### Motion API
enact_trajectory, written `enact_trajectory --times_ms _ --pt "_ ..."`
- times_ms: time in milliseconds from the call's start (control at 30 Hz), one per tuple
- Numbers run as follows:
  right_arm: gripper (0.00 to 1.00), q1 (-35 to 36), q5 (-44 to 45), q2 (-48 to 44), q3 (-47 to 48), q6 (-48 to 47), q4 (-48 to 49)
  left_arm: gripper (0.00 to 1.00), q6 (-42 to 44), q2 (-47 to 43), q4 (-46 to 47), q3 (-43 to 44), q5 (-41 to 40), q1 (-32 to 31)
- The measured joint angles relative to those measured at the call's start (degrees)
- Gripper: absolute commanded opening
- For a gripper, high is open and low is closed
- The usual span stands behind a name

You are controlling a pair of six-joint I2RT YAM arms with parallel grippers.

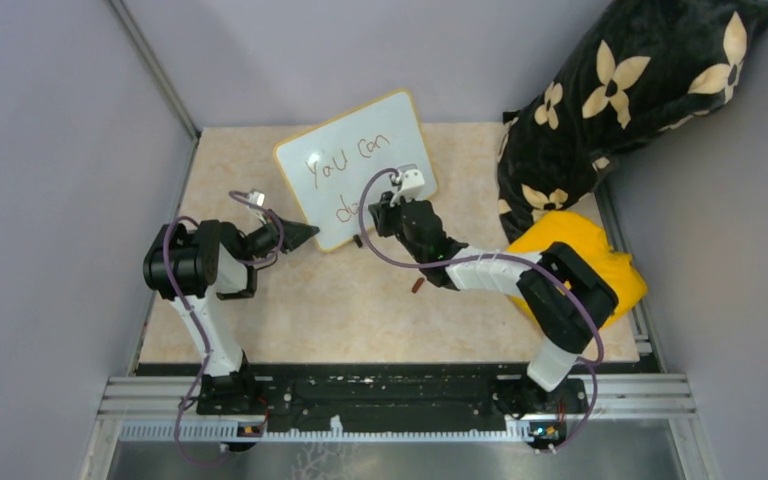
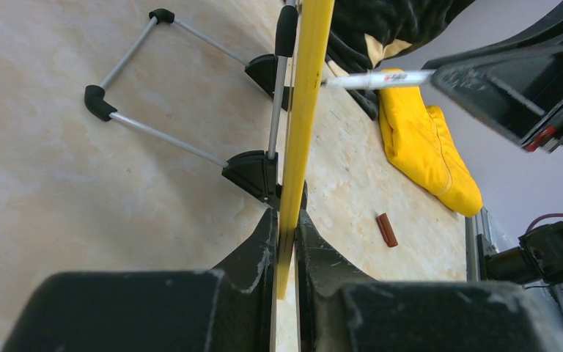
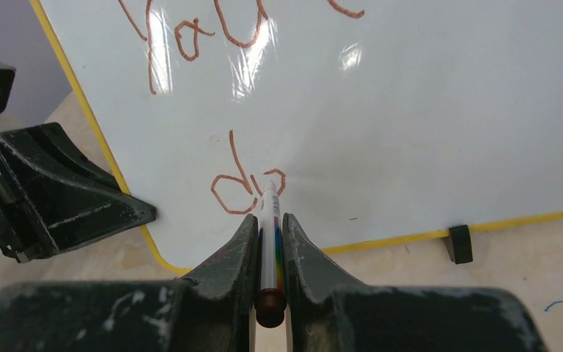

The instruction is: Write a sentence on the whiteboard

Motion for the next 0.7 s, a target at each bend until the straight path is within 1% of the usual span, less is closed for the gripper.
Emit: enact_trajectory --times_ms 233,433,700 --pt "0.0 -2.8 1.5 -4.6 -0.6 0.0 1.5 0.0 0.0 0.0 0.0 0.0 0.0 0.0" --pt "0.0 -4.0 1.5 -4.4 -0.1 0.0 1.3 0.0 0.0 0.0 0.0 0.0 0.1 0.0" --pt "0.0 -4.0 0.9 -1.2 2.2 0.1 1.5 0.0 0.0 0.0 0.0 0.0 0.1 0.0"
